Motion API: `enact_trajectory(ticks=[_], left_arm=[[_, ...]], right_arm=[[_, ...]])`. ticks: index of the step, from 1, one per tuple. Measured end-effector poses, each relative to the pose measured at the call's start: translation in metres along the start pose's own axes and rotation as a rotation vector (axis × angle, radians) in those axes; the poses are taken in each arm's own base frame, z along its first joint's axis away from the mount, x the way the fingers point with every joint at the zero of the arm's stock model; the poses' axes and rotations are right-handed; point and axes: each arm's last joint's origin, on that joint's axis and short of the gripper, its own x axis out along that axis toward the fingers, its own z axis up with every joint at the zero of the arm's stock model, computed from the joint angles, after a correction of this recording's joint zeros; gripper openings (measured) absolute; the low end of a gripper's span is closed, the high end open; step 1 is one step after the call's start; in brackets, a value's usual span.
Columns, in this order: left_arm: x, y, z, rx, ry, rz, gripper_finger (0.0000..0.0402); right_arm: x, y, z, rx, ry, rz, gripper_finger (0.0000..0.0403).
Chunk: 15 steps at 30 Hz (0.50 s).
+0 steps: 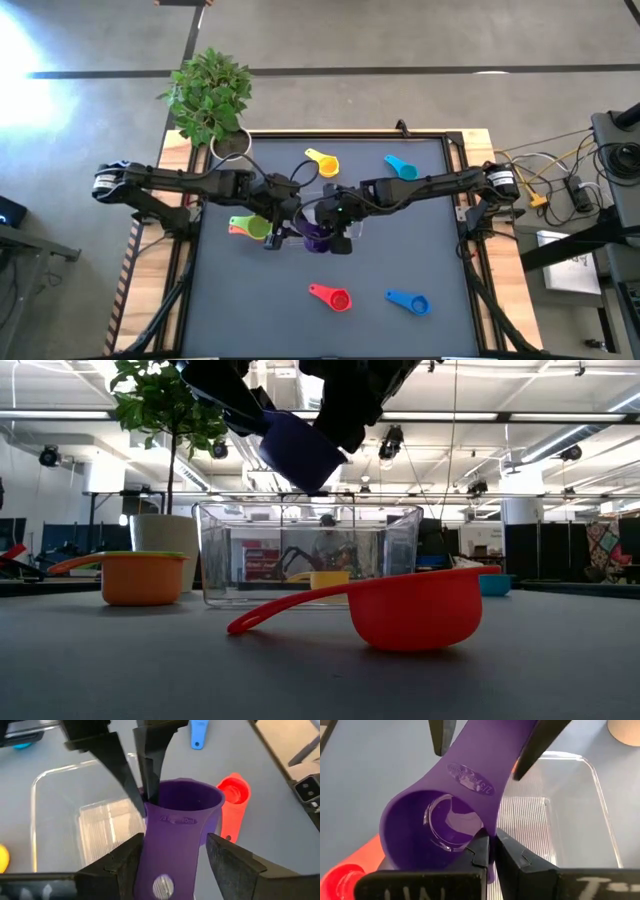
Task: Nest measuring cups in basket
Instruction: Stack the violet measuring cup on top of the green measuring cup
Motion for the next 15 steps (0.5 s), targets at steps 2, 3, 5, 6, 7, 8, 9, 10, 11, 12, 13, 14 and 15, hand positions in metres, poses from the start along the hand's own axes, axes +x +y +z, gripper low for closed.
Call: enact_trajectory(ticks=[2,3,5,6,7,8,9,10,11,12,13,14,15], left_arm=[[0.0,0.0003,-0.0002,-0.007,0.003,0.011,0.0212],[-0.0001,0.0002,-0.0001,-0.007,0.003,0.011,0.0218],[0.0,0.0003,0.0004,-0.006,-0.002,0.012,0.0233],[-0.0001,0.0004,0.0011,-0.005,-0.009,0.014,0.024],[-0.0001,0.0005,0.0018,-0.004,-0.015,0.015,0.0246],[-0.0001,0.0005,0.0022,-0.003,-0.02,0.016,0.0252],[-0.0001,0.0006,0.0026,-0.002,-0.023,0.017,0.0256],[-0.0002,0.0006,0.0029,-0.002,-0.027,0.017,0.026],[-0.0002,0.0007,0.0031,-0.001,-0.029,0.018,0.0263],[-0.0002,0.0007,0.0032,-0.001,-0.03,0.018,0.0264],[-0.0002,0.0008,0.0033,-0.001,-0.031,0.019,0.0264],[0.0006,0.001,0.0034,-0.001,-0.031,0.019,0.0264],[0.0014,0.0011,0.0033,-0.002,-0.029,0.019,0.0262]], right_arm=[[0.0002,-0.0002,-0.0004,0.004,0.004,-0.001,0.0008],[0.0002,-0.0003,-0.0007,0.006,0.006,-0.001,0.0008],[0.0002,-0.0004,-0.0008,0.008,0.007,-0.001,0.0008],[0.0002,-0.0004,-0.0008,0.008,0.007,-0.001,0.0008],[0.0002,-0.0004,-0.0008,0.008,0.007,-0.001,0.0008],[0.0002,-0.0004,-0.0008,0.009,0.007,0.0,0.0008],[0.0002,-0.0004,-0.0008,0.012,0.007,0.0,0.0008],[0.0002,-0.0004,-0.0007,0.012,0.006,0.0,0.0008],[0.0002,-0.0003,-0.0007,0.012,0.006,0.0,0.0008],[0.0002,-0.0003,-0.0006,0.012,0.005,0.001,0.0008],[0.0002,-0.0002,-0.0005,0.012,0.004,0.001,0.0008],[0.0002,-0.0002,-0.0003,0.012,0.002,0.003,0.0008],[0.0002,-0.0002,-0.0003,0.012,0.002,0.004,0.0008]])
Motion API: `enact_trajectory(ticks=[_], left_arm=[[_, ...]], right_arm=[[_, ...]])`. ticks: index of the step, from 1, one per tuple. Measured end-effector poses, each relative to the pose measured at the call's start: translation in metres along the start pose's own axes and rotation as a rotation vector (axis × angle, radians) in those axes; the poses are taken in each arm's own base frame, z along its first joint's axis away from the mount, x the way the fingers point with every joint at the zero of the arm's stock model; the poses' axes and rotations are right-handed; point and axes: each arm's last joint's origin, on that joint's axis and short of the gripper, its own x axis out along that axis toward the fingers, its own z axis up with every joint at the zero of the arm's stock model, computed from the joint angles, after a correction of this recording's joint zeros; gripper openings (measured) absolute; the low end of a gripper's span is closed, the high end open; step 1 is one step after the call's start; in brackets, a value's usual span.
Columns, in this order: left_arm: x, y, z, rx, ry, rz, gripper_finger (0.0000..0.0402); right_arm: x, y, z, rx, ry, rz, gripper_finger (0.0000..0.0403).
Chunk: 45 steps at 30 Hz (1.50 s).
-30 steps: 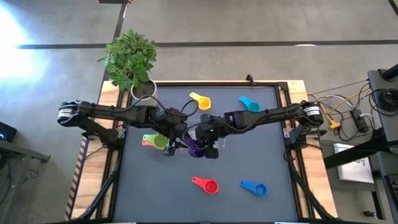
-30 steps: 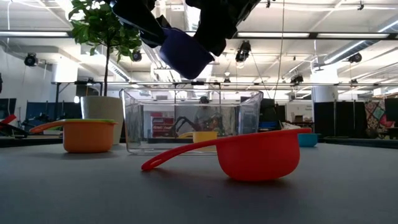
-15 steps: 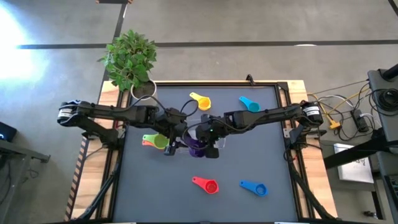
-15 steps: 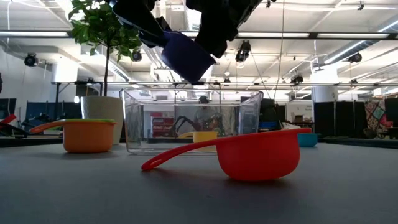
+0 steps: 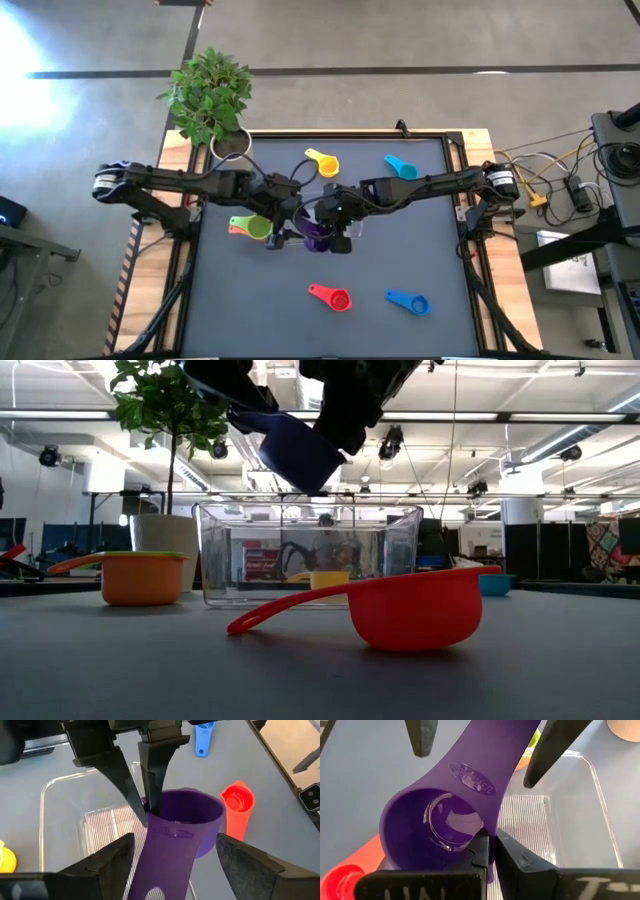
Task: Nest measuring cups in basket
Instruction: Stack the violet measuring cup on top of the green measuring cup
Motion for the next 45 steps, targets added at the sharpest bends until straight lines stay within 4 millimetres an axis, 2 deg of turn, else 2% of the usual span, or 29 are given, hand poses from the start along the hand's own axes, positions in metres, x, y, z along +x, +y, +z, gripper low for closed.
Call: enact_trajectory(ticks=[11,24,28,32,37,45], left_arm=[[0.016,0.002,-0.005,-0.007,0.054,-0.008,0.0214],[0.005,0.002,0.005,0.017,0.078,-0.014,0.012],[0.006,0.002,0.003,0.022,0.082,-0.021,0.0083],[0.008,0.002,-0.001,0.024,0.096,-0.025,0.0065],[0.008,0.001,-0.002,0.004,0.106,-0.033,0.0076],[-0.004,-0.001,0.001,-0.03,0.184,-0.058,0.0162]], right_arm=[[0.0,0.0,0.0,-0.001,-0.002,0.002,0.0008],[0.0,0.001,0.001,-0.005,-0.008,0.005,0.0008],[0.0,0.001,0.001,-0.002,-0.008,0.012,0.0009],[0.0,0.001,0.001,0.005,-0.007,0.016,0.0009],[0.0,0.001,0.001,0.002,-0.007,0.013,0.0009],[0.0,0.001,-0.001,-0.001,0.012,0.0,0.0009]])
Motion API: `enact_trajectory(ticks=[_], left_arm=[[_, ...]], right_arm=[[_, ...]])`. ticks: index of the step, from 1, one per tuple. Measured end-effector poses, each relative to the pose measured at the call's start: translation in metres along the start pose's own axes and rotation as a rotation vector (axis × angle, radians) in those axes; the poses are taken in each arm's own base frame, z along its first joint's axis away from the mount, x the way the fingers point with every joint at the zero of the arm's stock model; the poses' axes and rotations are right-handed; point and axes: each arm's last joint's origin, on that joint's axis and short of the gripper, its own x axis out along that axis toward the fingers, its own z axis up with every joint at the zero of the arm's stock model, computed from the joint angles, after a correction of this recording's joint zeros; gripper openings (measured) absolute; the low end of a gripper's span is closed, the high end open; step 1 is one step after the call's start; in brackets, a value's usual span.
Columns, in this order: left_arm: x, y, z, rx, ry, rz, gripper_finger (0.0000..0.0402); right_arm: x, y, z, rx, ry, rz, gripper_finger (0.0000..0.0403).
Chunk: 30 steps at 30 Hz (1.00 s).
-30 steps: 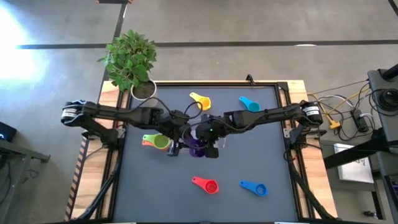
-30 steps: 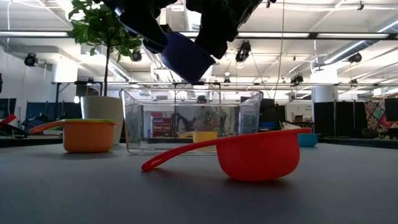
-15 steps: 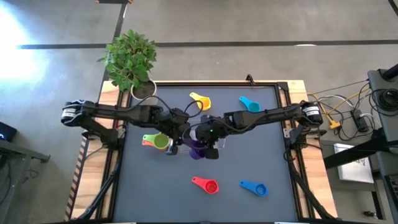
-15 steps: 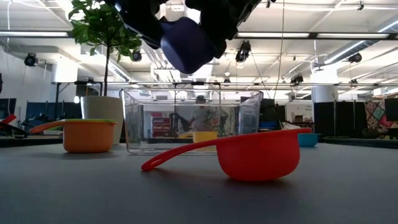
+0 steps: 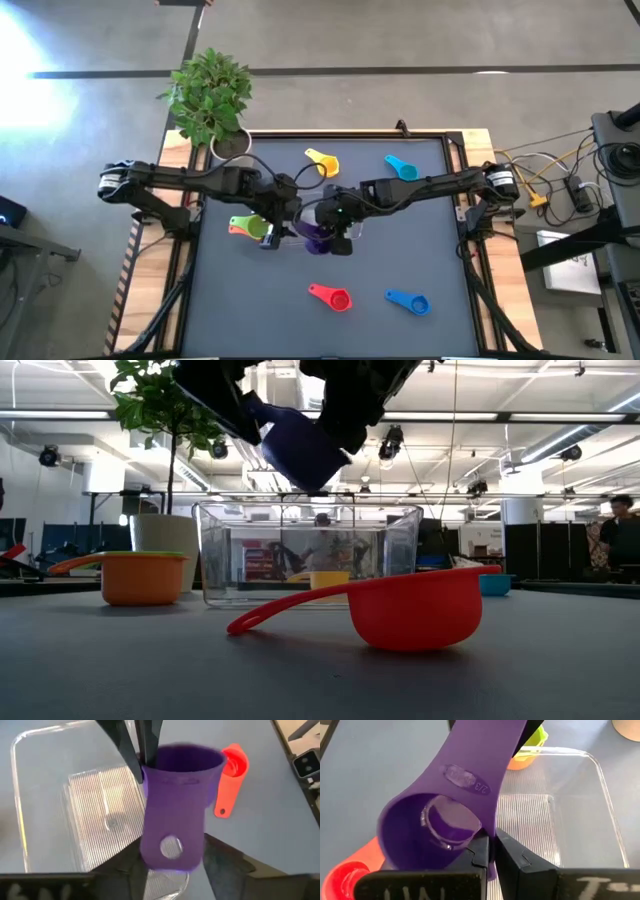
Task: Nest measuring cups in basket
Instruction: Stack the violet measuring cup on top of the green measuring cup
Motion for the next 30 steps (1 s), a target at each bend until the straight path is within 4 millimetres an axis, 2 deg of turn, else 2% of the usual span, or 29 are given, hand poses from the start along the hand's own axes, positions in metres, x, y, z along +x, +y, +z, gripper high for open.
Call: enact_trajectory(ticks=[5,10,30], left_arm=[[-0.007,-0.001,0.008,0.011,-0.034,0.005,0.0208],[-0.012,0.001,0.014,0.018,-0.059,0.02,0.0232],[-0.013,0.007,0.02,0.049,-0.126,0.049,0.0237]], right_arm=[[0.0,0.0,0.0,-0.001,-0.002,-0.003,0.0009],[0.0,0.0,0.0,0.0,-0.003,-0.003,0.0008],[0.0,0.0,0.001,-0.002,-0.006,0.001,0.0008]])
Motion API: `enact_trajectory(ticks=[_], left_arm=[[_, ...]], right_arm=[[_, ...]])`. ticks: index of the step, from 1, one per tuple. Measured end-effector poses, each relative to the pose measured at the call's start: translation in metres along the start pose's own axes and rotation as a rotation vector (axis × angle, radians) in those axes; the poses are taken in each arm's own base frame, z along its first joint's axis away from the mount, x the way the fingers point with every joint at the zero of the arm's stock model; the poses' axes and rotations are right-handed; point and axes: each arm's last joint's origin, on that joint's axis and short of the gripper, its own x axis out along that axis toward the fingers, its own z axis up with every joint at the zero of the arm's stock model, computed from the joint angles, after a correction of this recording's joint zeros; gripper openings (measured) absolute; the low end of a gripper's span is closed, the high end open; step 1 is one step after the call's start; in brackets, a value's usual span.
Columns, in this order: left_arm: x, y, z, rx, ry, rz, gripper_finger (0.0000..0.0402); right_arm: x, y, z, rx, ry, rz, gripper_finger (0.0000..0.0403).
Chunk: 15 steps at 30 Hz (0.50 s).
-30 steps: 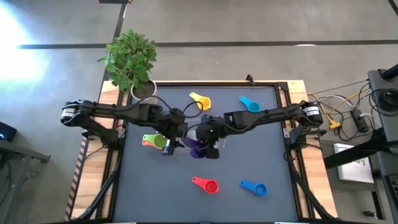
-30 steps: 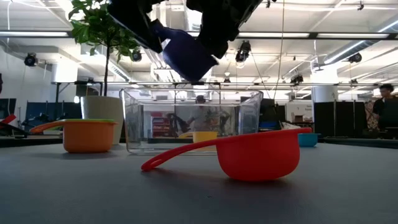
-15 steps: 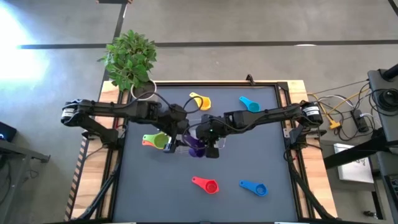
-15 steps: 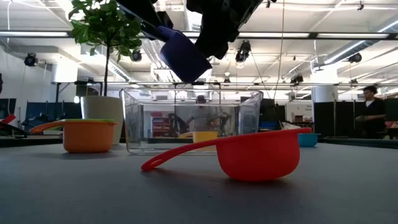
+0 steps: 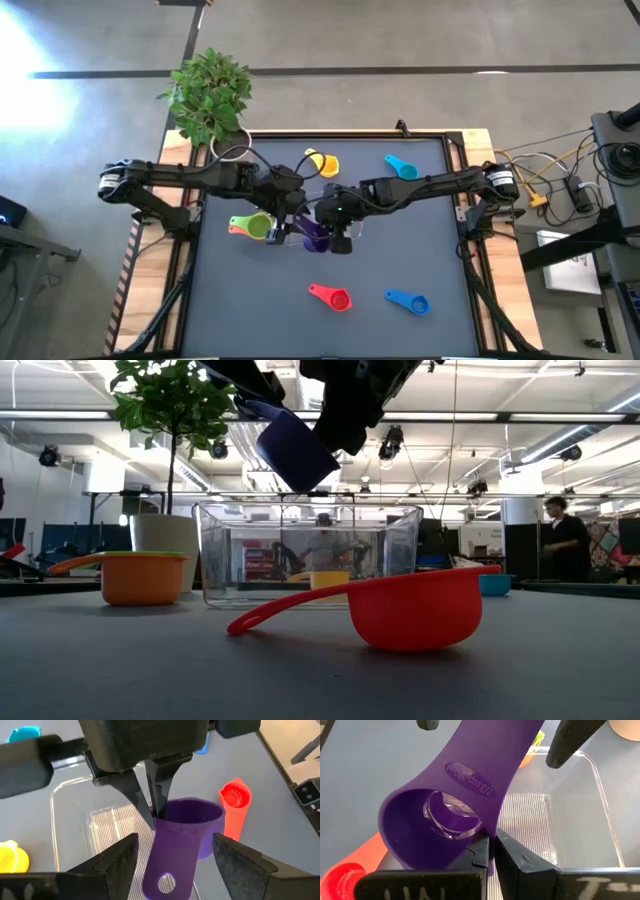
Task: Nest measuring cups in basket
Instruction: Stack the violet measuring cup on top of the green measuring cup
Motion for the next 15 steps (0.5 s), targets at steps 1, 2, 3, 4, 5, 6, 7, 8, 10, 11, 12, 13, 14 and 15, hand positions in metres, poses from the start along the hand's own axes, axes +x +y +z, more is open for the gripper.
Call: enact_trajectory(ticks=[1,2,3,4,5,6,7,8,10,11,12,13,14,15], left_arm=[[0.001,0.0,-0.001,-0.001,0.003,-0.001,0.0237],[0.002,0.0,-0.002,-0.002,0.008,-0.001,0.0237],[0.003,0.0,-0.004,-0.003,0.011,-0.001,0.0237],[0.005,0.0,-0.005,-0.003,0.01,-0.002,0.0236],[0.006,0.001,-0.006,-0.003,0.008,0.0,0.0234],[0.008,0.001,-0.008,-0.004,0.009,0.0,0.0233],[0.009,0.001,-0.009,-0.006,0.015,-0.001,0.0233],[0.01,0.002,-0.011,-0.008,0.021,-0.001,0.0233],[0.011,0.002,-0.013,-0.009,0.027,-0.001,0.0232],[0.011,0.002,-0.012,-0.009,0.023,-0.001,0.0232],[0.011,0.002,-0.012,-0.008,0.021,-0.001,0.0232],[0.011,0.002,-0.012,-0.008,0.019,-0.001,0.0232],[0.011,0.002,-0.011,-0.007,0.015,-0.006,0.0232],[0.01,0.002,-0.01,-0.006,0.009,-0.013,0.0232]], right_arm=[[0.0,0.0,0.0,0.0,0.0,0.0,0.0008],[0.0,0.0,0.0,0.0,-0.001,0.0,0.0008],[0.0,0.0,0.0,0.0,-0.001,0.0,0.0008],[0.0,0.0,0.0,0.0,-0.002,0.0,0.0008],[0.0,0.0,0.0,0.0,-0.002,0.001,0.0008],[0.0,0.0,0.0,0.001,-0.002,0.001,0.0008],[0.0,0.0,0.0,0.001,-0.002,0.001,0.0008],[0.0,0.0,0.0,0.001,-0.002,0.001,0.0008],[0.0,0.0,0.0,0.002,-0.002,0.001,0.0008],[0.0,0.0,0.0,0.002,-0.002,0.001,0.0008],[0.0,0.0,0.0,0.002,-0.002,0.001,0.0008],[0.0,0.0,0.0,0.002,-0.003,0.001,0.0008],[0.0,0.0,0.0,0.003,-0.002,0.001,0.0008],[0.0,0.0,0.0,0.008,-0.002,0.001,0.0008]])
